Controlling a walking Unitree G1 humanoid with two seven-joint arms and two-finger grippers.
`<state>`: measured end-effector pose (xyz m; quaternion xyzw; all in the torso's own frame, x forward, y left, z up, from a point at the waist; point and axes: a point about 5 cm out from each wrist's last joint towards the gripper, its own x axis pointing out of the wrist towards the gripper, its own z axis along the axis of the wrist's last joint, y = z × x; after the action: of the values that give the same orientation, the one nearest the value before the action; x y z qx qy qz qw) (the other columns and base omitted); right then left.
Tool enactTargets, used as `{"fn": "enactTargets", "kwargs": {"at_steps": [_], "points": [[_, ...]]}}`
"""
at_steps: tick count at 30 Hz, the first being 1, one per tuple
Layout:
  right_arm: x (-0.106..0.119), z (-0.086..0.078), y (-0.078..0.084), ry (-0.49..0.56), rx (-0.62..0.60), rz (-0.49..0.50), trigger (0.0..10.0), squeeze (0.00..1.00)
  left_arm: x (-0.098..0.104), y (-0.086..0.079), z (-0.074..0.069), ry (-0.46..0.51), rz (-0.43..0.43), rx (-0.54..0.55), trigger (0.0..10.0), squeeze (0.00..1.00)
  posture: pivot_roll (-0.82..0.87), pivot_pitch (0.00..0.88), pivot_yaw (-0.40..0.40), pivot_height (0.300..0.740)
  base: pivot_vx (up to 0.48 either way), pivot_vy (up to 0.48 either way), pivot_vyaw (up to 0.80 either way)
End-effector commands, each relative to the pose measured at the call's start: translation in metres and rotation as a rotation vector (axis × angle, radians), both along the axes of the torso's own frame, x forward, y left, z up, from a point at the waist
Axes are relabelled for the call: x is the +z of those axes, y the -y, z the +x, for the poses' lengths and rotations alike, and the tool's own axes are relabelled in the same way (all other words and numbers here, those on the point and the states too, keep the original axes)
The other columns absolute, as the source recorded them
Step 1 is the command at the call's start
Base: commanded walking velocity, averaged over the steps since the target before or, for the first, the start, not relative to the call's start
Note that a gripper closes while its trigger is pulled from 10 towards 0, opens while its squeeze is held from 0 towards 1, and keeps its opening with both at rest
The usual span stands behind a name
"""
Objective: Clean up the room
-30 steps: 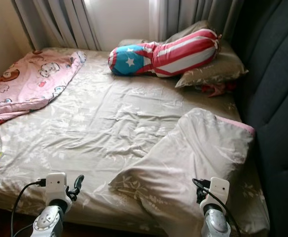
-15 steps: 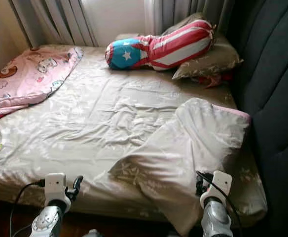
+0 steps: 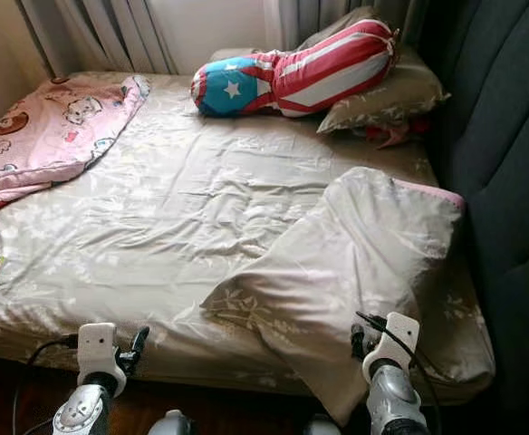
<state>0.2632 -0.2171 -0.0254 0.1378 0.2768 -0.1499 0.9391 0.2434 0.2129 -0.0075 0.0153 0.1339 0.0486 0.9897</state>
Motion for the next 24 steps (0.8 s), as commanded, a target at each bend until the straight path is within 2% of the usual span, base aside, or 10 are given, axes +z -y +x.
{"fn": "enactTargets", "kwargs": {"at_steps": [1,7,11,19,24], "points": [[0.001,0.003,-0.001,-0.007,-0.010,0.013,10.0,0.00,0.001,-0.003,-0.002,-0.005,0.013,-0.012,10.0,0.00,0.02,0.119,0.050,0.660,0.000,0.000,0.00],[0.005,0.007,0.001,-0.010,-0.030,-0.010,10.0,0.00,0.010,-0.008,-0.004,0.035,0.037,-0.029,10.0,0.00,0.06,0.161,0.066,0.660,0.000,0.000,0.00],[0.007,0.010,0.000,-0.009,-0.030,-0.013,10.0,0.00,0.025,-0.009,-0.003,0.089,0.047,-0.047,10.0,0.00,0.10,0.204,0.090,0.660,0.000,0.000,0.00],[0.010,0.014,0.001,-0.008,-0.049,-0.015,10.0,0.00,0.049,-0.006,0.000,0.148,0.068,-0.097,10.0,0.00,0.13,0.230,0.125,0.660,0.000,0.000,0.00],[0.009,0.013,-0.001,-0.014,-0.050,-0.014,10.0,0.00,0.064,-0.008,-0.007,0.168,0.079,-0.110,10.0,0.00,0.16,0.267,0.153,0.660,0.000,0.000,0.00]]}}
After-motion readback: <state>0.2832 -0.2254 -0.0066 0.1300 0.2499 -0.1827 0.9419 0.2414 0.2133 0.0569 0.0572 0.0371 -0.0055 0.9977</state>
